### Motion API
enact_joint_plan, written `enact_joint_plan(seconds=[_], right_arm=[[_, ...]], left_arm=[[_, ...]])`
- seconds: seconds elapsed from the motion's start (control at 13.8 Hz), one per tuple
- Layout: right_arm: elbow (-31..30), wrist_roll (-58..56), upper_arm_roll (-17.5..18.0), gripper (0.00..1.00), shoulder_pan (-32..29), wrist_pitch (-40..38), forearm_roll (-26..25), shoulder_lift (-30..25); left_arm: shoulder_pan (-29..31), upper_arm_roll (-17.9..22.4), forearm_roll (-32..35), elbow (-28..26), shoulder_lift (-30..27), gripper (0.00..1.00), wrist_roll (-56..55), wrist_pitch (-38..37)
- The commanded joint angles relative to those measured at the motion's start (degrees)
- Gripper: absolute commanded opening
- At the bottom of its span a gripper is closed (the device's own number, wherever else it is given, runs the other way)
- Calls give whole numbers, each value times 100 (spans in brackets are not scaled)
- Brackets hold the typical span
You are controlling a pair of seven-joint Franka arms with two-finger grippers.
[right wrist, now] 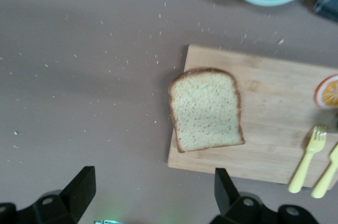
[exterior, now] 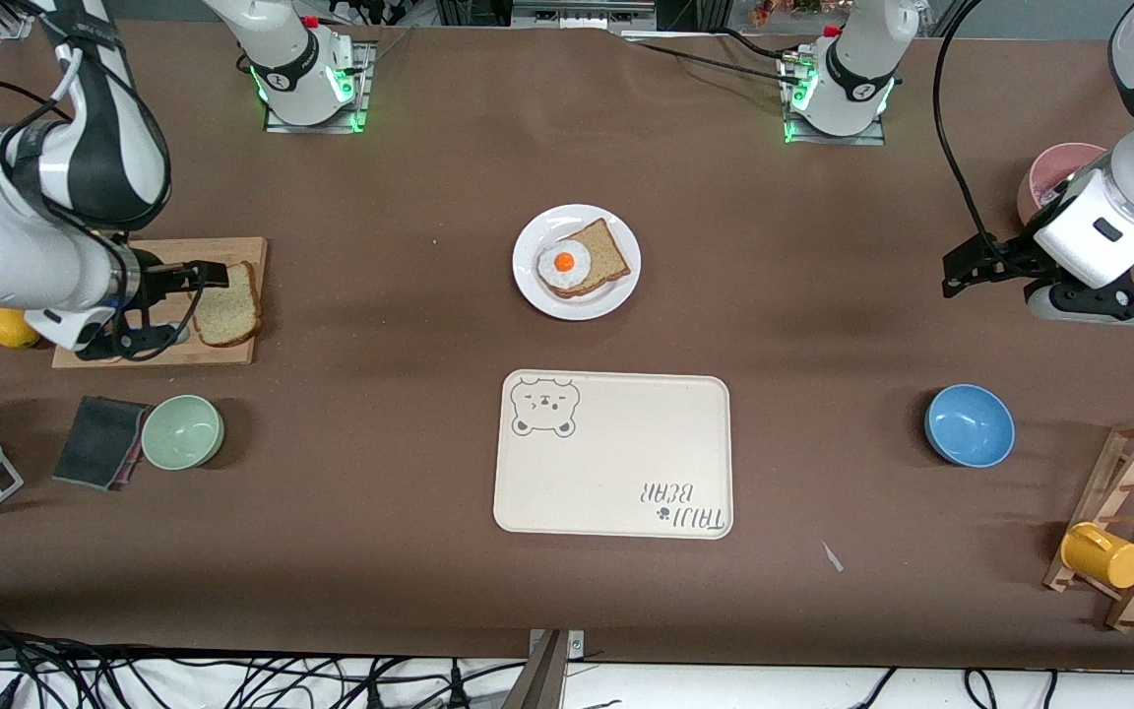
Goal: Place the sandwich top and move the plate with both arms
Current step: 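Lower the right gripper and pinch the bread slice's crust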
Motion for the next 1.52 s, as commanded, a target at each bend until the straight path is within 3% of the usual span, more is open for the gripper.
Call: enact_joint_plan(seconds=[0.0,0.44,0.73,1.09,1.45], right_arm=[[-1231,126,23,100,-27,947,-133,-608],[-1840,47,50,99,-18,1969,-625,-433],[-2183,91,58,91,8,2689,-810,-248],[-2403,126,50,52,8,3279,-986,32],[-2518,538,50,44,17,3544,-1547,191]], left_arm=[[34,-26,109,96,-7,100,38,-127],[34,-26,109,96,-7,100,38,-127],[43,-26,109,96,-7,100,38,-136],[43,-26,109,96,-7,100,38,-136],[43,-9,109,96,-7,100,29,-145]])
